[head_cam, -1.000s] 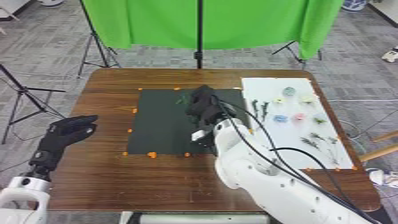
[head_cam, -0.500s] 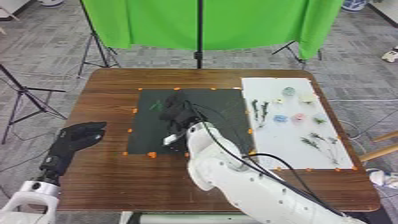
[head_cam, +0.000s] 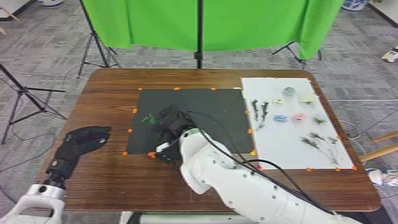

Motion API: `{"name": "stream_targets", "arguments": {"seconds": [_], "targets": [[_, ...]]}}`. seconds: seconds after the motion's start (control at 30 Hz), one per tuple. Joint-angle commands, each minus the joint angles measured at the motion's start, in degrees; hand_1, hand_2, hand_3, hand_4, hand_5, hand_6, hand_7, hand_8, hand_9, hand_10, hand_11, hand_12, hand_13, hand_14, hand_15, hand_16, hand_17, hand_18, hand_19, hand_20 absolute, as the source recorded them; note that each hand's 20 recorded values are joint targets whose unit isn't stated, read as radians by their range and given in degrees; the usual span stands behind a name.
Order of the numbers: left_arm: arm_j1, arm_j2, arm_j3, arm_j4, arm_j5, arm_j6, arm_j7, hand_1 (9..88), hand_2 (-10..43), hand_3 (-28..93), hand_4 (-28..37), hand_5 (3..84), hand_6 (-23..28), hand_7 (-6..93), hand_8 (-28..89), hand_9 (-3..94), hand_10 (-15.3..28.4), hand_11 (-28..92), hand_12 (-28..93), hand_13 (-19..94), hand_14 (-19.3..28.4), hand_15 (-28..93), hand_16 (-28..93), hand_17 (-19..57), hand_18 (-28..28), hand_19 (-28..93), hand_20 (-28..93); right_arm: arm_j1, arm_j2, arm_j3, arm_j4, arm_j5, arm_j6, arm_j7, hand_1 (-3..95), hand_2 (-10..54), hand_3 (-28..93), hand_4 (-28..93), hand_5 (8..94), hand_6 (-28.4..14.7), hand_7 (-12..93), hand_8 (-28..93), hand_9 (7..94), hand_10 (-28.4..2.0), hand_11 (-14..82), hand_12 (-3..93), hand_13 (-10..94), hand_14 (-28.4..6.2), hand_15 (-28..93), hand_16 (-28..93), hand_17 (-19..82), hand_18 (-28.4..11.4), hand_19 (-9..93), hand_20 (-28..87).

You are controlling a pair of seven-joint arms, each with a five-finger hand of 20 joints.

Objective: Arrange flowers

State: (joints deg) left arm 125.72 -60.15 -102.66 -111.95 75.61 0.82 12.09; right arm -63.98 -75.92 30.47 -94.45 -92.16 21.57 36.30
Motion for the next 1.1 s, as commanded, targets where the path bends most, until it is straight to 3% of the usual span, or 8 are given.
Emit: {"name": "stream_targets", "arguments": {"seconds": [0.03,0.47,1.1], "targets": [[0.44,-1.37,1.09,0.40,0.57,0.01,0.06,34.2,-9.5,74,-24.0,50.9,2.0,26.5,-11,51.3,11.2,23,15,43,15.5,18,3,11.6,13.5,9,25,-1.26,-1.39,0.57,2.24,1.89,4.39,1.12,56.3,-8.7,57,-12,68.6,-3.4,54,9,93.7,-8.8,31.4,19.8,94,6.1,61,18,75,-4.9,84,40],[0.75,-1.75,0.93,0.19,0.72,-0.78,-0.67,33.9,-9.5,73,-24.4,51.2,2.9,25.9,-11,51.1,11.7,23,14,43,15.9,18,2,11.6,13.5,9,25,-1.98,-1.48,1.79,2.61,3.91,3.00,1.79,56.2,-6.2,53,-10,70.3,-4.6,40,13,93.7,-9.7,22.2,19.4,94,5.8,58,18,76,-4.0,78,46],[0.99,-1.94,0.63,0.04,0.90,-1.51,-0.97,33.3,-9.5,72,-23.4,50.8,3.1,23.9,-10,50.5,12.1,23,14,42,16.3,19,3,11.2,13.6,9,25,-2.30,-1.56,2.31,2.99,4.60,2.42,1.79,54.2,-7.5,53,-9,72.2,-7.7,21,15,92.2,-11.9,19.0,18.9,94,4.4,56,18,75,-4.5,76,49]]}}
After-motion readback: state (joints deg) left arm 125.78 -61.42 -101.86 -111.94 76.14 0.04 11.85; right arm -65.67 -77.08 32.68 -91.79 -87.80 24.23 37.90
